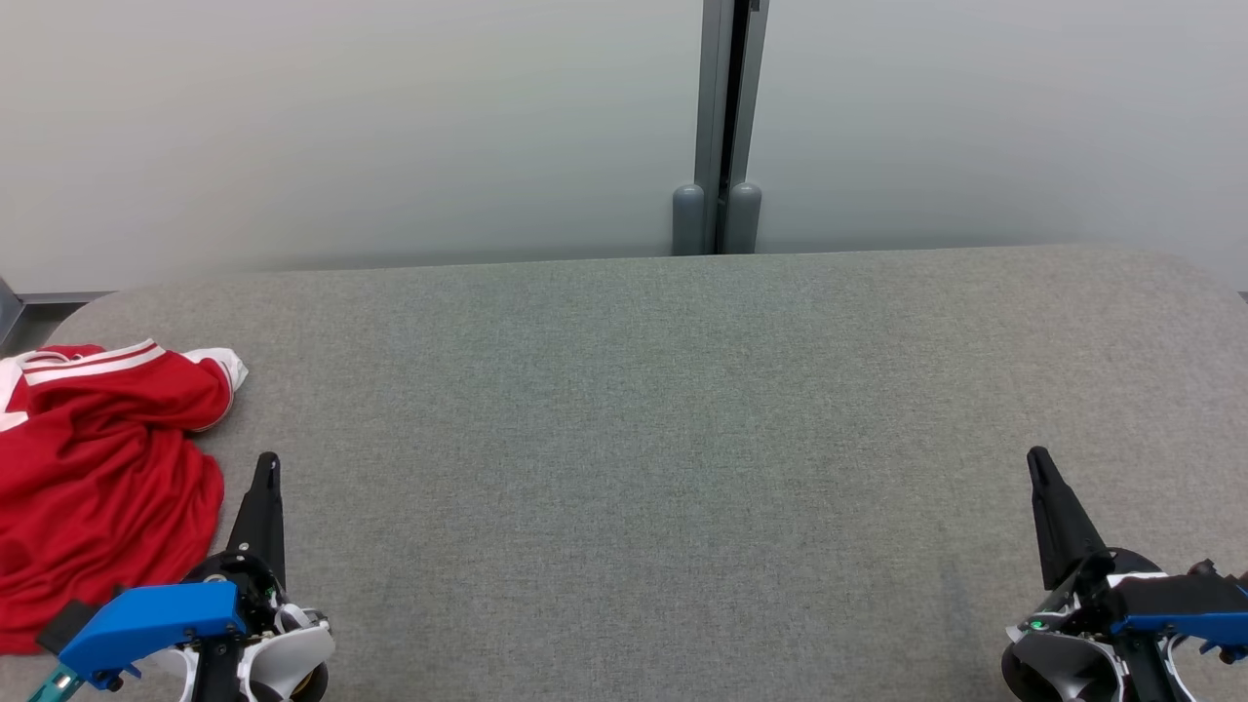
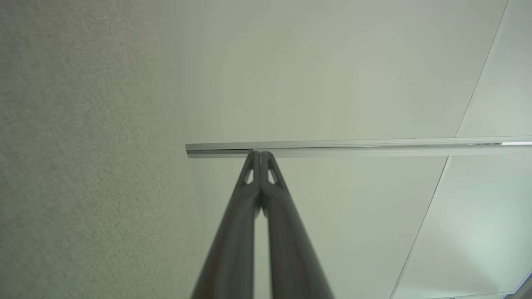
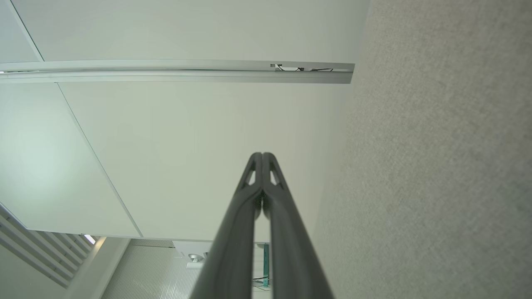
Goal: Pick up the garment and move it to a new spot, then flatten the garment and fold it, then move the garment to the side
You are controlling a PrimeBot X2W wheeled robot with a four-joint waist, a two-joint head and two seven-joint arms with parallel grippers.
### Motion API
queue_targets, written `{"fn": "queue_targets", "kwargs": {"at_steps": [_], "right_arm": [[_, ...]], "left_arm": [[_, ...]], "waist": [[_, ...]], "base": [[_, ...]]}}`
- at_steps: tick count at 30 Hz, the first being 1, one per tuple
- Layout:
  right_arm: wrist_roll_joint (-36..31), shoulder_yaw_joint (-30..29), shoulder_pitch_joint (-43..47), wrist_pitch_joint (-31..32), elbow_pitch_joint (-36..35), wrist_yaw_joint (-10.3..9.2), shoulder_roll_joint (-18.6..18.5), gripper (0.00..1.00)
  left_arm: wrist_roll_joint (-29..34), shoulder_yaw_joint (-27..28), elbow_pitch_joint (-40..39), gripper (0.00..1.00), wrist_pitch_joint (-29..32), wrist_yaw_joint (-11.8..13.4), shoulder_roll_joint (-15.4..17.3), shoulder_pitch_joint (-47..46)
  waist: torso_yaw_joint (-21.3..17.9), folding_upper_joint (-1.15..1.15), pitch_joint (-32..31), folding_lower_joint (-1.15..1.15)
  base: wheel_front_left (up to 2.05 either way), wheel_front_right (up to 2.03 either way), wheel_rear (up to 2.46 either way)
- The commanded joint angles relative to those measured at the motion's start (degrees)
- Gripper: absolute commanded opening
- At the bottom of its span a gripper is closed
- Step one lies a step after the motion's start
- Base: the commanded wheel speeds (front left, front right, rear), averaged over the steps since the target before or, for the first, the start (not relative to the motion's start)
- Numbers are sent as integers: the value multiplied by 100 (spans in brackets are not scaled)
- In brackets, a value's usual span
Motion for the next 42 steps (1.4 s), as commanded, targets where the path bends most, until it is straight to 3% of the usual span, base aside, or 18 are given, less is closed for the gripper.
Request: {"fn": "queue_targets", "kwargs": {"at_steps": [1, 28, 29, 42], "right_arm": [[14, -8, -63, 17, -13, 2, 6, 0], [15, -8, -63, 17, -13, 2, 6, 0], [-1, 1, 4, 0, 9, 0, 1, 100], [-189, 255, 200, -252, 138, -8, 30, 100]], "left_arm": [[-14, 4, -28, 0, 23, -56, -12, -54], [-14, 4, -28, 0, 23, -56, -12, -54], [0, -1, 12, 100, -1, 3, -1, 4], [260, -153, 175, 100, -255, 52, -27, 267]], "waist": [[0, 0, 0, 0], [0, 0, 0, 0], [0, 0, 0, 0], [-3, 0, -1, 0]], "base": [[0, 0, 0], [0, 0, 0], [0, 0, 0], [0, 0, 0]]}}
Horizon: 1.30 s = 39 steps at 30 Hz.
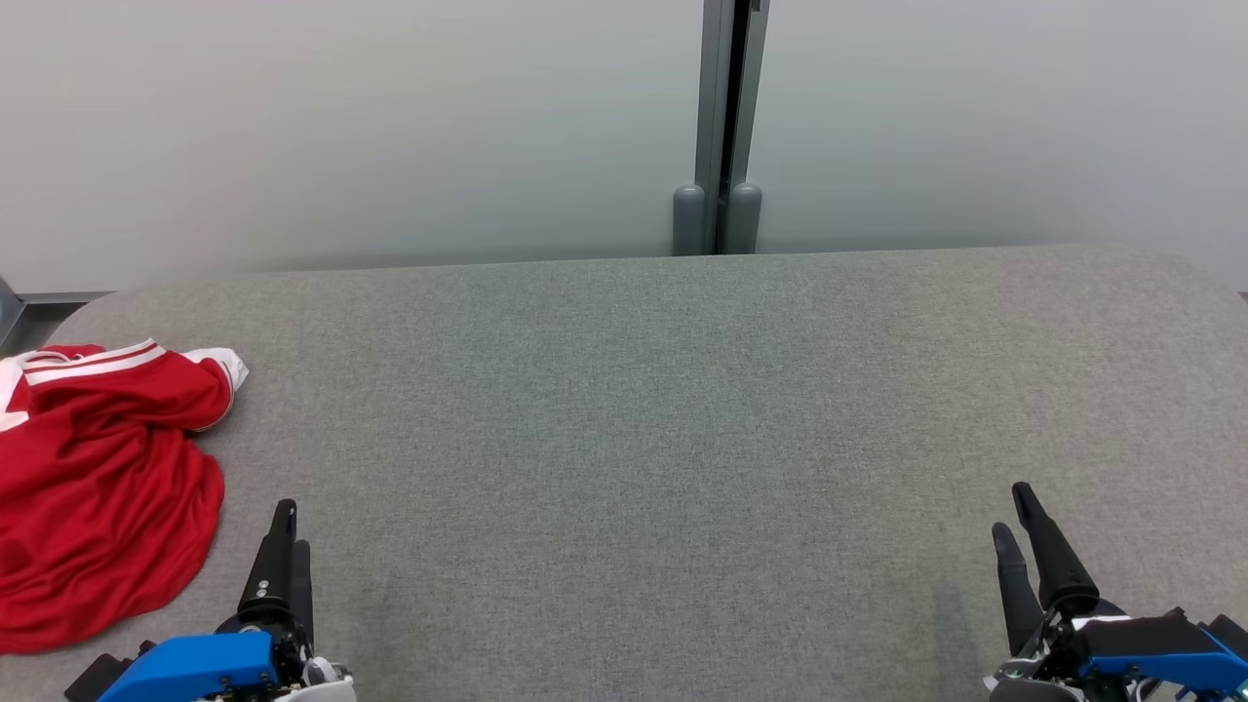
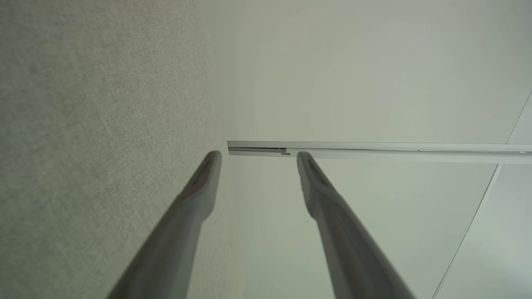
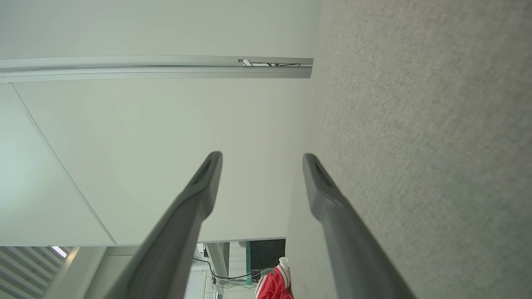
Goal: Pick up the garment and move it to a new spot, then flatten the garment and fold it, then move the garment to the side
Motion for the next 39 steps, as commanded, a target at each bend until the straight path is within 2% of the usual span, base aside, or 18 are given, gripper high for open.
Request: {"fn": "queue_targets", "kwargs": {"at_steps": [1, 9, 30, 39], "right_arm": [[-107, 40, -109, -68, -126, 3, -23, 100], [-1007, 84, -106, -279, -167, 4, -27, 100], [-3382, 231, -49, -755, -194, 7, -39, 100], [-4177, 256, -58, -892, -198, 8, -43, 100]], "left_arm": [[121, -22, -117, 100, -61, 45, 40, -112], [896, -187, -191, 100, -273, 155, 45, -82], [3532, -703, -273, 100, -749, 355, 218, -12], [4297, -893, -312, 100, -903, 385, 293, -35]], "waist": [[-1, 0, 0, 0], [3, 0, -1, 0], [47, 0, -9, 0], [45, 0, -13, 0]], "base": [[0, 0, 0], [0, 0, 0], [0, 0, 0], [0, 0, 0]]}}
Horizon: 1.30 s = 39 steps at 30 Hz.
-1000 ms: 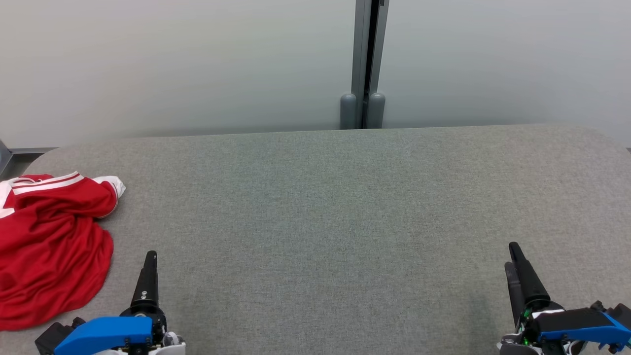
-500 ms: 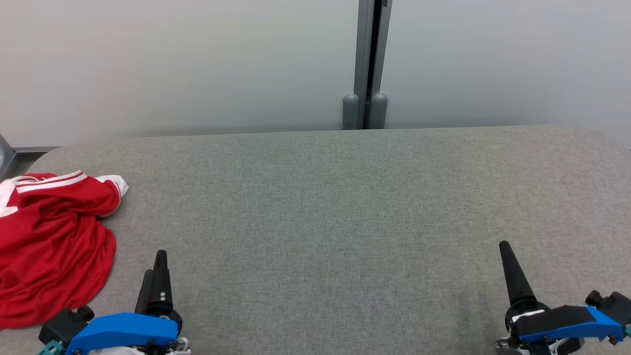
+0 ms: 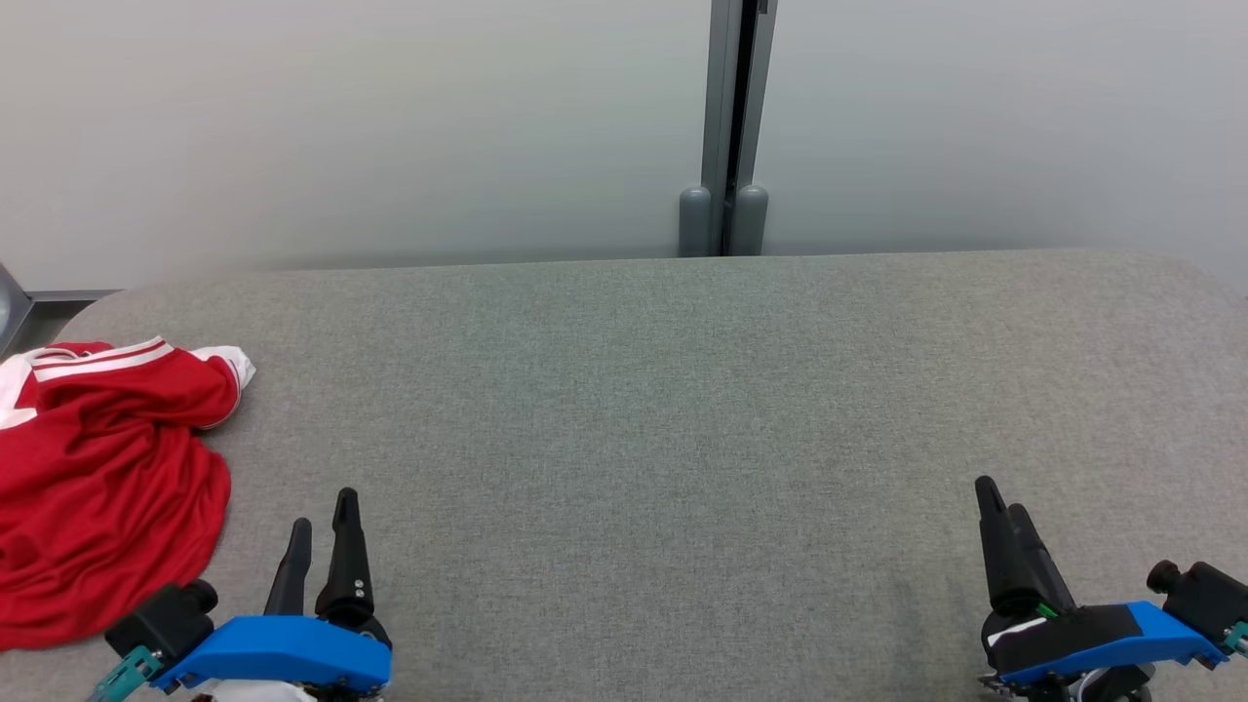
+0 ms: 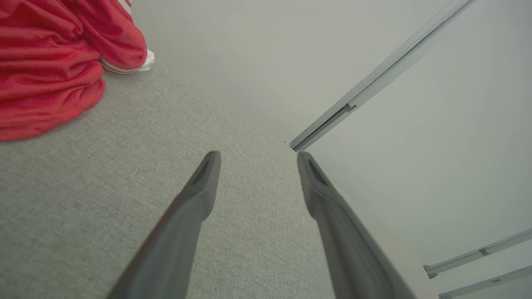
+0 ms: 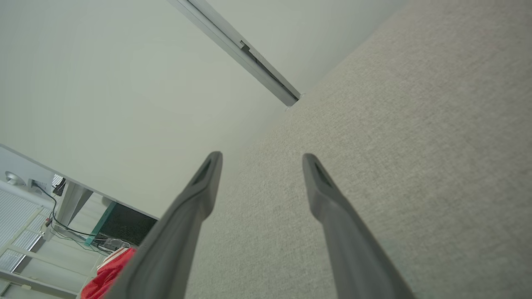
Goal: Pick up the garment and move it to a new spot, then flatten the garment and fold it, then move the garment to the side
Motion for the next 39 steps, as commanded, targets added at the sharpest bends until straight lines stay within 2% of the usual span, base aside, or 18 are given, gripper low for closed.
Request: {"fn": "queue_targets", "kwargs": {"at_steps": [1, 21, 39], "right_arm": [[-282, -4, -56, -52, -67, 8, -39, 100], [-1560, 0, -48, -296, -61, 11, -49, 100], [-2497, 56, -10, -490, -60, 13, -56, 100]], "left_arm": [[309, -69, -107, 100, -78, 28, 60, -102], [1672, -362, -157, 100, -400, 130, 159, -76], [2616, -557, -61, 100, -656, 157, 213, -29]], "waist": [[-1, 0, 1, 0], [24, 0, 2, 0], [13, 0, -15, 0]], "base": [[0, 0, 0], [0, 0, 0], [0, 0, 0]]}}
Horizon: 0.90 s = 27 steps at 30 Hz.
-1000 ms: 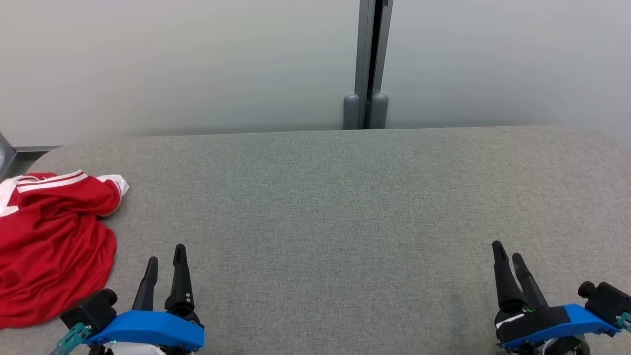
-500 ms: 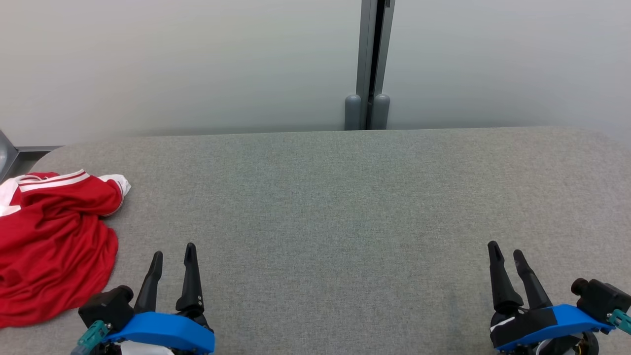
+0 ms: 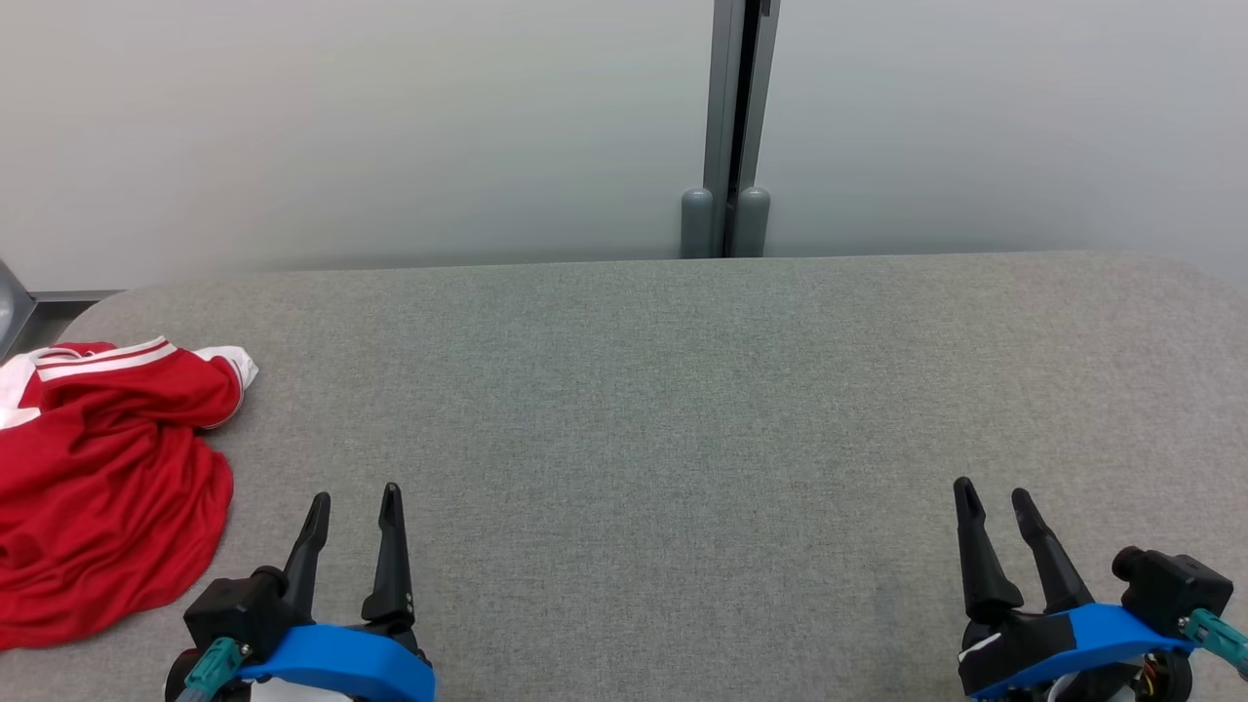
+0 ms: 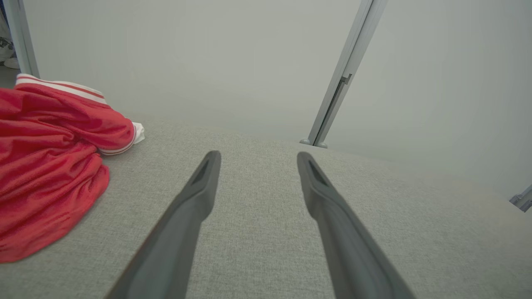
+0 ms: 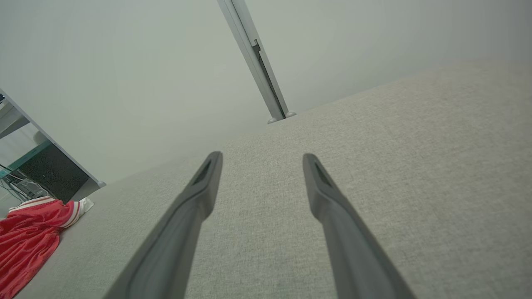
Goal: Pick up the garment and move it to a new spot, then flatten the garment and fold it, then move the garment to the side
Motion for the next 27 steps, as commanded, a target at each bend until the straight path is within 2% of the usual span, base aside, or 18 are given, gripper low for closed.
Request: {"fn": "queue_targets", "kwargs": {"at_steps": [1, 27], "right_arm": [[-168, 10, -9, -57, -47, 11, -48, 100], [-1313, 43, 77, -269, -70, 13, -55, 100]], "left_arm": [[147, -45, -8, 100, -66, 22, 30, -26], [843, -127, 413, 100, -371, 103, -22, -1]], "waist": [[-2, 0, 0, 0], [9, 0, -63, 0]], "base": [[0, 0, 0], [0, 0, 0]]}}
